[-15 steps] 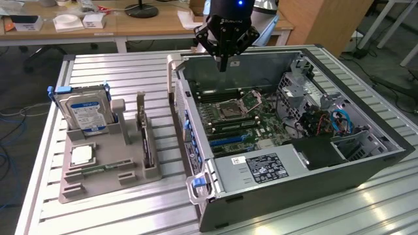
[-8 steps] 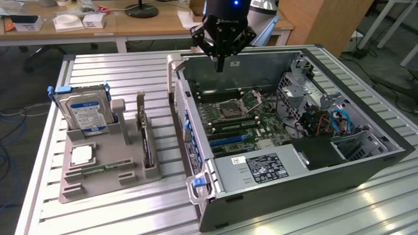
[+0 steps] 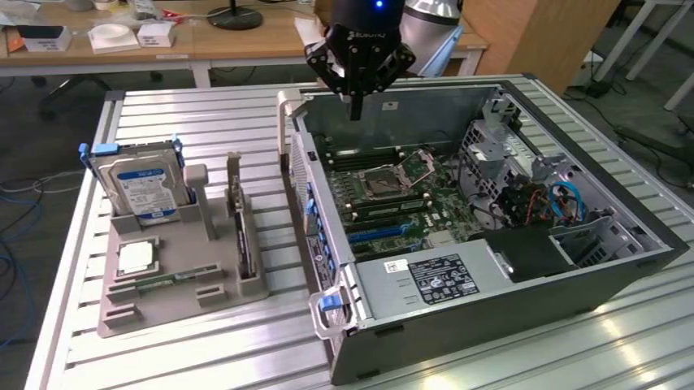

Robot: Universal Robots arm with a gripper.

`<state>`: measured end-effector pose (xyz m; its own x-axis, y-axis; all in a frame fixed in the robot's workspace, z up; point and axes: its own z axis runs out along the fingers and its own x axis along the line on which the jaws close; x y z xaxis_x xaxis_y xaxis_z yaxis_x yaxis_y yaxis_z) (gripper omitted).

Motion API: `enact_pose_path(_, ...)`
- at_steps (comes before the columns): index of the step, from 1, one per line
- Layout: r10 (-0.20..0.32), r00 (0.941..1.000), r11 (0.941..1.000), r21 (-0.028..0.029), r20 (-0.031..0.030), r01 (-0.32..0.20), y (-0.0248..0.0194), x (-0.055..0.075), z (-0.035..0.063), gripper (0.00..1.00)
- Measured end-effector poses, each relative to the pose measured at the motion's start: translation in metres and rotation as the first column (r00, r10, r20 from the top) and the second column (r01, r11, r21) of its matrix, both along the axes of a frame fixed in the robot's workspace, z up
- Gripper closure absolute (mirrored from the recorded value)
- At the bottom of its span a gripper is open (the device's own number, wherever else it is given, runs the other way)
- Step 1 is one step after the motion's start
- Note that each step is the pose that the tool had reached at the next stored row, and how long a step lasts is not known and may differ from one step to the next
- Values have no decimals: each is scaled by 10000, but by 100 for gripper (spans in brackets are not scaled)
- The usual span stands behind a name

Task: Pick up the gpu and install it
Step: 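Reach for the gpu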

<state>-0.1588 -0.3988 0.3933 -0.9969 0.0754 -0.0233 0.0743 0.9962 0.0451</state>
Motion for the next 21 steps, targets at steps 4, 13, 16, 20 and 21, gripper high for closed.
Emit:
enact_pose_path(4, 0, 10000, 10000, 0, 0, 0, 0, -51, 0, 90)
enact_pose_path(13, 1, 10000, 10000, 0, -1, -1, 0, -154, 0, 90)
enact_pose_path(16, 1, 10000, 10000, 0, 0, -1, 0, -186, -1, 90)
enact_pose_path(20, 0, 10000, 10000, -1, -1, 0, 0, -228, -2, 90)
enact_pose_path(21, 1, 10000, 10000, 0, 0, -1, 0, -238, -2, 90)
